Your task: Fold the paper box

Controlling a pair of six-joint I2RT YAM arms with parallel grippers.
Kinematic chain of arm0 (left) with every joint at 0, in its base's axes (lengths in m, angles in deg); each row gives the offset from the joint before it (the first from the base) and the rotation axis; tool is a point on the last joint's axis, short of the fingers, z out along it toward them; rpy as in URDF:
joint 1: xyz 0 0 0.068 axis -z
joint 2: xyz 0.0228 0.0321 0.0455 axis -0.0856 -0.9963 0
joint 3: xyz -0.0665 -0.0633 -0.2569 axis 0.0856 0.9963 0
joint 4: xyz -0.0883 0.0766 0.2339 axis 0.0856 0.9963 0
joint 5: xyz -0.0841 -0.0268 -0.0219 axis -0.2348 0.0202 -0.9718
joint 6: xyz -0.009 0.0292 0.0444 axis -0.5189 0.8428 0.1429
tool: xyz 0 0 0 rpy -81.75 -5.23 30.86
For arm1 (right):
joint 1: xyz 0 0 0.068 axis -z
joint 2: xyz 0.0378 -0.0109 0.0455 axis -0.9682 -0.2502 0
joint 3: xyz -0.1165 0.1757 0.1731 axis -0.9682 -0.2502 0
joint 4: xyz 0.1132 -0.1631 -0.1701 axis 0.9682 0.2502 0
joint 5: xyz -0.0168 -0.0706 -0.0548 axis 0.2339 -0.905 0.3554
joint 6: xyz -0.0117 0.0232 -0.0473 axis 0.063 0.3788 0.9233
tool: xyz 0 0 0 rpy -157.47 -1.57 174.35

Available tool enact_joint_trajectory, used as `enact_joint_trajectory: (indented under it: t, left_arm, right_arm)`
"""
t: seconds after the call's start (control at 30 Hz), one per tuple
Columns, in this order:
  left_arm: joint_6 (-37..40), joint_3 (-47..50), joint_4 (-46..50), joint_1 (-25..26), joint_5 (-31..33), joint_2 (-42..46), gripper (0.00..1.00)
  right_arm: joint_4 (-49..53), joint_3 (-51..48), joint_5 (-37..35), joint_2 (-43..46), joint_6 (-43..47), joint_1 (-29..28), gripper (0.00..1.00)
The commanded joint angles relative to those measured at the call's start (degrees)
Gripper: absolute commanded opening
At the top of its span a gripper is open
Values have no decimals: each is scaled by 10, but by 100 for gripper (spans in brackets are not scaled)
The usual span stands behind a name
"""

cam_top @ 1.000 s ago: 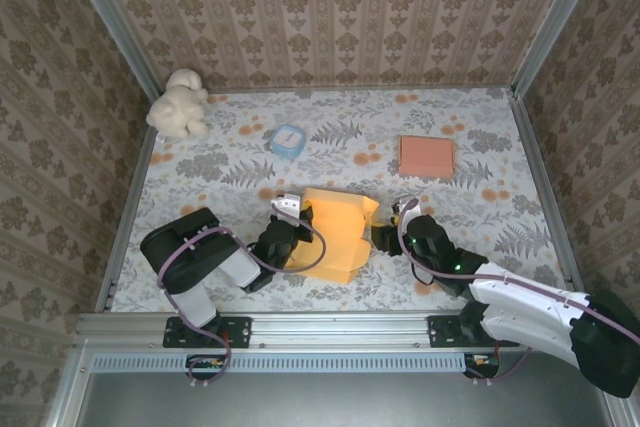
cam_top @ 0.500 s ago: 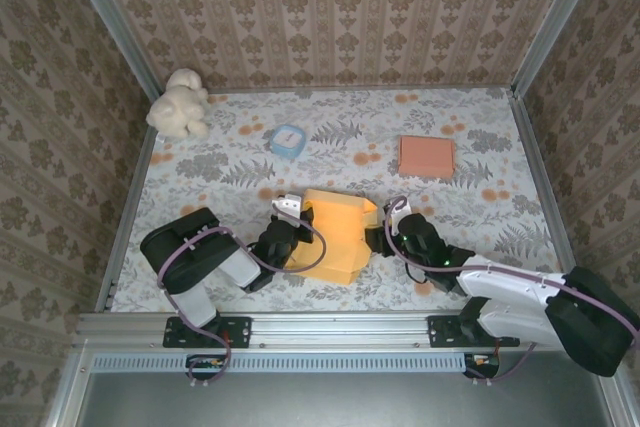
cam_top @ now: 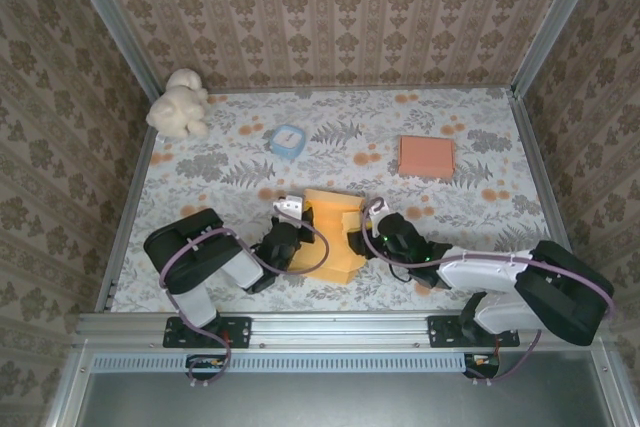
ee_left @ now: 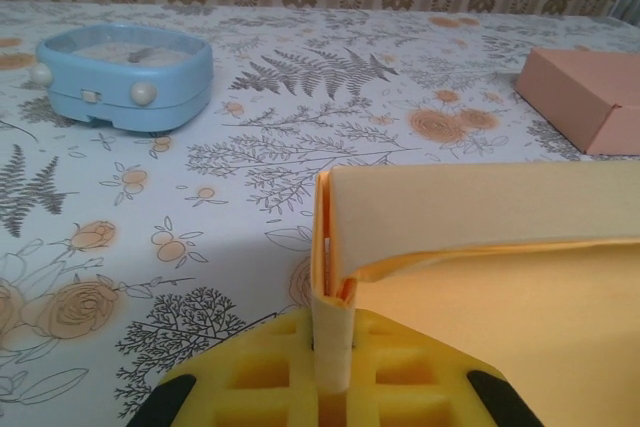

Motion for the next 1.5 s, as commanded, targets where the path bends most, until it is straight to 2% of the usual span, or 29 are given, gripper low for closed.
enact_joint_trajectory:
  t: [0.0,0.23,0.63,1.1,1.3,1.47]
  left_arm:
    - [33,-28,-13,38,48,-17,0]
    - [87,-57,-15,85,116,-47,0]
    - [80,-62,-15,92,114,-62,0]
    - [68,-60,-14,94,99,-61,0]
    - [66,-57,-13,95,109,-59,0]
    - [66,-57,-10,96,155,-61,0]
  right_arm:
    - [-29,34,-40,-23,-7,-19,45]
    - [-32,40,-119,-49,-28,-29,43]
    - [-44,19,-214,-49,-34,-29,39]
    - [-74,34,-316,-121,-2,-28,34]
    - [-35,56,-388,-143,-2,-29,32]
    - [40,72,-450,-156,-40,-29,32]
